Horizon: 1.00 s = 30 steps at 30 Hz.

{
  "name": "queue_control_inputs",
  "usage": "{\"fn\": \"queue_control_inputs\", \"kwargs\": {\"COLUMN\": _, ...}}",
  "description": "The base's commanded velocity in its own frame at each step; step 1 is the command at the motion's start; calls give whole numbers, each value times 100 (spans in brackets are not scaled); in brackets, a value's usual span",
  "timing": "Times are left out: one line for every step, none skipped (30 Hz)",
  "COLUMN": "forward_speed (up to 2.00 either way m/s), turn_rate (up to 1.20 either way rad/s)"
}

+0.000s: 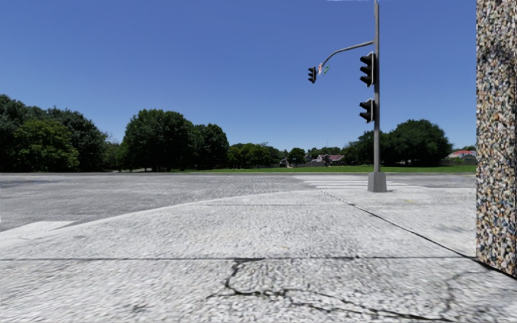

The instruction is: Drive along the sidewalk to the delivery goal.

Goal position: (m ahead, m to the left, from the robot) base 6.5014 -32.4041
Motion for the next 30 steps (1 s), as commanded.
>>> {"fn": "queue_control_inputs", "kwargs": {"forward_speed": 200, "turn_rate": -37}}
{"fn": "queue_control_inputs", "kwargs": {"forward_speed": 200, "turn_rate": -37}}
{"fn": "queue_control_inputs", "kwargs": {"forward_speed": 200, "turn_rate": -37}}
{"fn": "queue_control_inputs", "kwargs": {"forward_speed": 200, "turn_rate": -37}}
{"fn": "queue_control_inputs", "kwargs": {"forward_speed": 200, "turn_rate": -37}}
{"fn": "queue_control_inputs", "kwargs": {"forward_speed": 200, "turn_rate": -37}}
{"fn": "queue_control_inputs", "kwargs": {"forward_speed": 200, "turn_rate": -37}}
{"fn": "queue_control_inputs", "kwargs": {"forward_speed": 200, "turn_rate": -37}}
{"fn": "queue_control_inputs", "kwargs": {"forward_speed": 200, "turn_rate": -37}}
{"fn": "queue_control_inputs", "kwargs": {"forward_speed": 200, "turn_rate": -37}}
{"fn": "queue_control_inputs", "kwargs": {"forward_speed": 200, "turn_rate": -37}}
{"fn": "queue_control_inputs", "kwargs": {"forward_speed": 200, "turn_rate": -37}}
{"fn": "queue_control_inputs", "kwargs": {"forward_speed": 192, "turn_rate": -37}}
{"fn": "queue_control_inputs", "kwargs": {"forward_speed": 183, "turn_rate": -37}}
{"fn": "queue_control_inputs", "kwargs": {"forward_speed": 183, "turn_rate": -37}}
{"fn": "queue_control_inputs", "kwargs": {"forward_speed": 174, "turn_rate": -37}}
{"fn": "queue_control_inputs", "kwargs": {"forward_speed": 166, "turn_rate": -37}}
{"fn": "queue_control_inputs", "kwargs": {"forward_speed": 163, "turn_rate": -37}}
{"fn": "queue_control_inputs", "kwargs": {"forward_speed": 160, "turn_rate": -38}}
{"fn": "queue_control_inputs", "kwargs": {"forward_speed": 160, "turn_rate": -38}}
{"fn": "queue_control_inputs", "kwargs": {"forward_speed": 156, "turn_rate": -38}}
{"fn": "queue_control_inputs", "kwargs": {"forward_speed": 155, "turn_rate": -38}}
{"fn": "queue_control_inputs", "kwargs": {"forward_speed": 154, "turn_rate": -45}}
{"fn": "queue_control_inputs", "kwargs": {"forward_speed": 154, "turn_rate": -45}}
{"fn": "queue_control_inputs", "kwargs": {"forward_speed": 154, "turn_rate": -49}}
{"fn": "queue_control_inputs", "kwargs": {"forward_speed": 154, "turn_rate": -50}}
{"fn": "queue_control_inputs", "kwargs": {"forward_speed": 154, "turn_rate": -50}}
{"fn": "queue_control_inputs", "kwargs": {"forward_speed": 154, "turn_rate": -50}}
{"fn": "queue_control_inputs", "kwargs": {"forward_speed": 154, "turn_rate": -50}}
{"fn": "queue_control_inputs", "kwargs": {"forward_speed": 154, "turn_rate": -50}}
